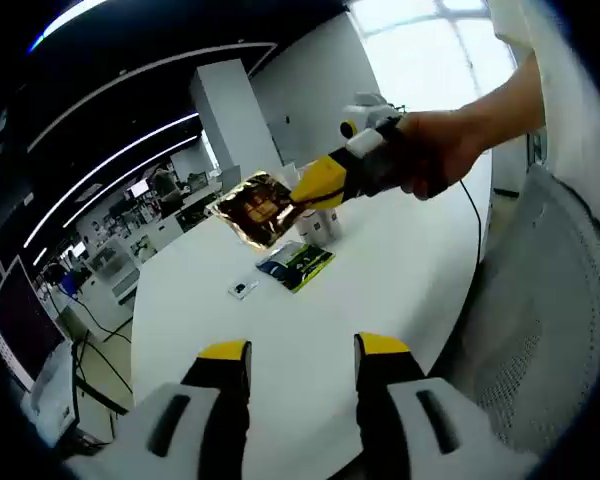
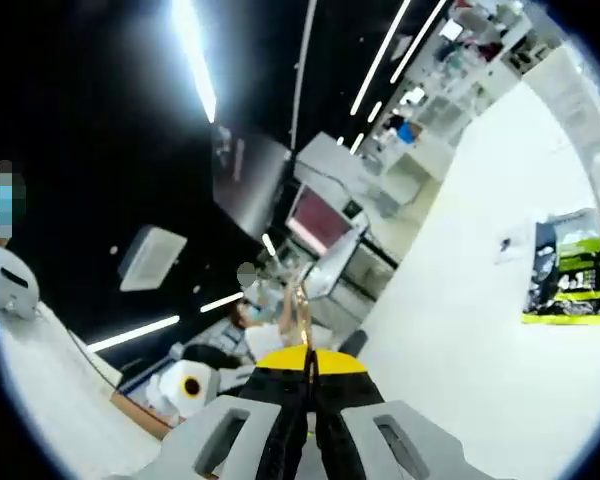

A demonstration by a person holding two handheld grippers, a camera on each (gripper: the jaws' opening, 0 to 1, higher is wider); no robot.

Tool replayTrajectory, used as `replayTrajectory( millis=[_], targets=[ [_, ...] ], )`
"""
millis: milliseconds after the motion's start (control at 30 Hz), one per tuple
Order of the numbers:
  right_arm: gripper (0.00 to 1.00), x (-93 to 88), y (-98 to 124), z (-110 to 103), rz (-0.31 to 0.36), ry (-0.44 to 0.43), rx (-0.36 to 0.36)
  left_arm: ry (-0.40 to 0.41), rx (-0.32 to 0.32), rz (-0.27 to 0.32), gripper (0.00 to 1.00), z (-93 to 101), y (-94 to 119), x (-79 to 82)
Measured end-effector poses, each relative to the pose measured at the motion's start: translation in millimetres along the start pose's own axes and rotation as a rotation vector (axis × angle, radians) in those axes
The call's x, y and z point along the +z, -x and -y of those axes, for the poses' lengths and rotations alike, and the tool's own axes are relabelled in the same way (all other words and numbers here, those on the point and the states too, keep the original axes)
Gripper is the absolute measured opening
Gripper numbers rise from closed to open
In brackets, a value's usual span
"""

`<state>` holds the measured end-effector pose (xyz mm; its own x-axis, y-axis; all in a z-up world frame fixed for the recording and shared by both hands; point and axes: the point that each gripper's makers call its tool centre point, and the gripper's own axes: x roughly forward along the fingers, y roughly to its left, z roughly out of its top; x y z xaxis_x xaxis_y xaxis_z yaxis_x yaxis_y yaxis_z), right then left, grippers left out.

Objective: Arrange the skincare products in the storage area until every visible bottle or jar stands upright without overlapping.

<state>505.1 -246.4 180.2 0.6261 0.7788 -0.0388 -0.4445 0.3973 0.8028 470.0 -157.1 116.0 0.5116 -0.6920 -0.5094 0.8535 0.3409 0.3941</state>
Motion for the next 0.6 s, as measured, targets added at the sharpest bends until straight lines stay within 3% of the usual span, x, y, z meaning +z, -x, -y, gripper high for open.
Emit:
replayTrajectory(
  millis=[33,67,100,133,200,300,433,500,600],
  targets=[
    [0.00,2.3,-2,2,0.001,-0.005,-0.002,-0.029,-0.005,-0.011,0.38,3.3,-3,-3.0],
    [0.00,3.7,-4,4,0.000,-0.010,-0.004,-0.085,-0.028,-0.071,0.43,8.9,-5,-11.8],
    [0.00,4.9,-5,6,-0.002,-0.014,-0.008,-0.123,-0.025,-0.067,0.48,9.3,-5,-11.4],
    [0.00,6.4,-8,10,-0.007,-0.015,-0.015,-0.133,-0.027,-0.024,0.53,10.5,-4,-5.7],
    [0.00,9.1,-10,16,-0.006,-0.019,-0.040,-0.104,-0.034,-0.019,0.55,10.5,-5,-4.9],
    [0.00,13.9,-14,23,0.003,-0.046,-0.056,-0.098,-0.045,-0.057,0.55,11.9,-7,-12.4],
    [0.00,21.1,-20,31,0.014,-0.065,-0.075,-0.109,-0.030,-0.047,0.58,9.6,-6,-10.5],
    [0.00,23.6,-24,35,0.010,-0.073,-0.085,-0.126,0.019,-0.015,0.61,-0.1,-4,-4.2],
    [0.00,27.0,-29,39,-0.003,-0.076,-0.097,-0.083,0.018,-0.004,0.66,-1.8,-4,-2.3]
  ],
)
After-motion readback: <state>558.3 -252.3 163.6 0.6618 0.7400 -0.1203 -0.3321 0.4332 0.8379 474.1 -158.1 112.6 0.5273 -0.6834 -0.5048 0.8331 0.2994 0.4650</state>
